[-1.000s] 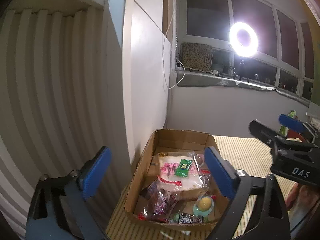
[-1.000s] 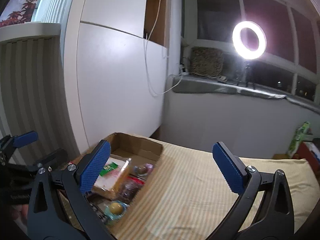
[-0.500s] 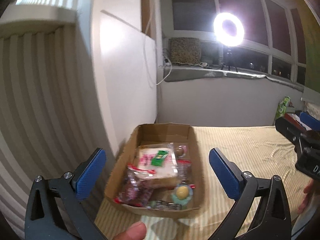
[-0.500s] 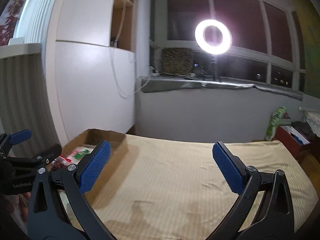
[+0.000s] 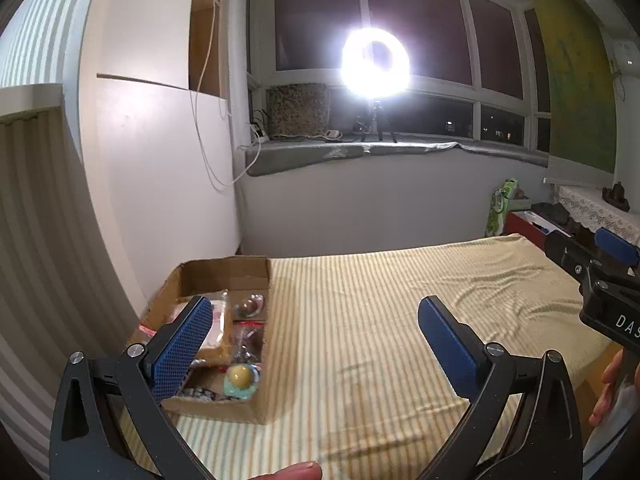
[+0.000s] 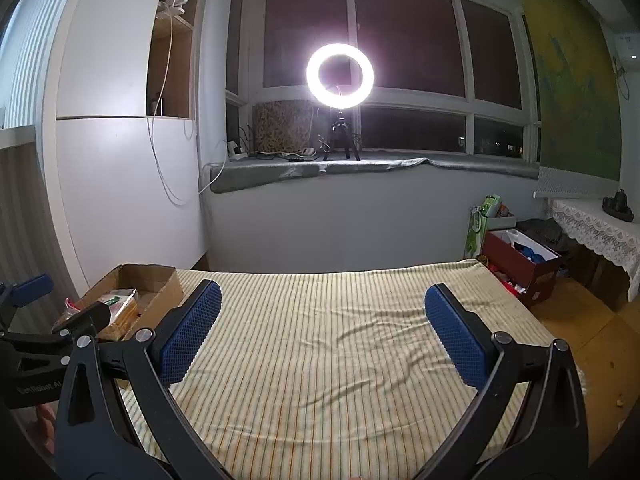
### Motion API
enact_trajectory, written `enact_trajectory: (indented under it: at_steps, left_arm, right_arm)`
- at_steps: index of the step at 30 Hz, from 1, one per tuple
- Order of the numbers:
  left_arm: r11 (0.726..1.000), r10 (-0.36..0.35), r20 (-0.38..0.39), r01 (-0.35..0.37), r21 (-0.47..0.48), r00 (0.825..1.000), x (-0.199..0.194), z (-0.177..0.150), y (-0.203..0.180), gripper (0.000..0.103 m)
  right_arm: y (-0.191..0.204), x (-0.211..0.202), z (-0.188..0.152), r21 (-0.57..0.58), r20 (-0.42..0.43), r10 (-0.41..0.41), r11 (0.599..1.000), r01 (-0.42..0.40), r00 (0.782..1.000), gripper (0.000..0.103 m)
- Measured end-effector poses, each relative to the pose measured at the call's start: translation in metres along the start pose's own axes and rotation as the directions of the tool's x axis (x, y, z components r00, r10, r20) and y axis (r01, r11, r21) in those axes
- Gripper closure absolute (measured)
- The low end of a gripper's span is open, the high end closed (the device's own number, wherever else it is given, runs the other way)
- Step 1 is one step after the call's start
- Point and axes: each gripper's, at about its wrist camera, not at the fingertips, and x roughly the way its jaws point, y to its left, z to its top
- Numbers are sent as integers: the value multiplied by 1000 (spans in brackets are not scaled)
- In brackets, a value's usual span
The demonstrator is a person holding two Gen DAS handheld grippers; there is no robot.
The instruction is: Organize snacks
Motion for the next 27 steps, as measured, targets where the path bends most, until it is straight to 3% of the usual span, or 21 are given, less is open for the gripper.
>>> enact_trajectory:
  at_steps: [27]
  left_arm:
    - [1000, -4, -14, 3, -27, 1000, -12, -8, 2, 1]
  right_arm:
    - [14, 7, -4, -48, -44, 28, 998, -30, 999, 0]
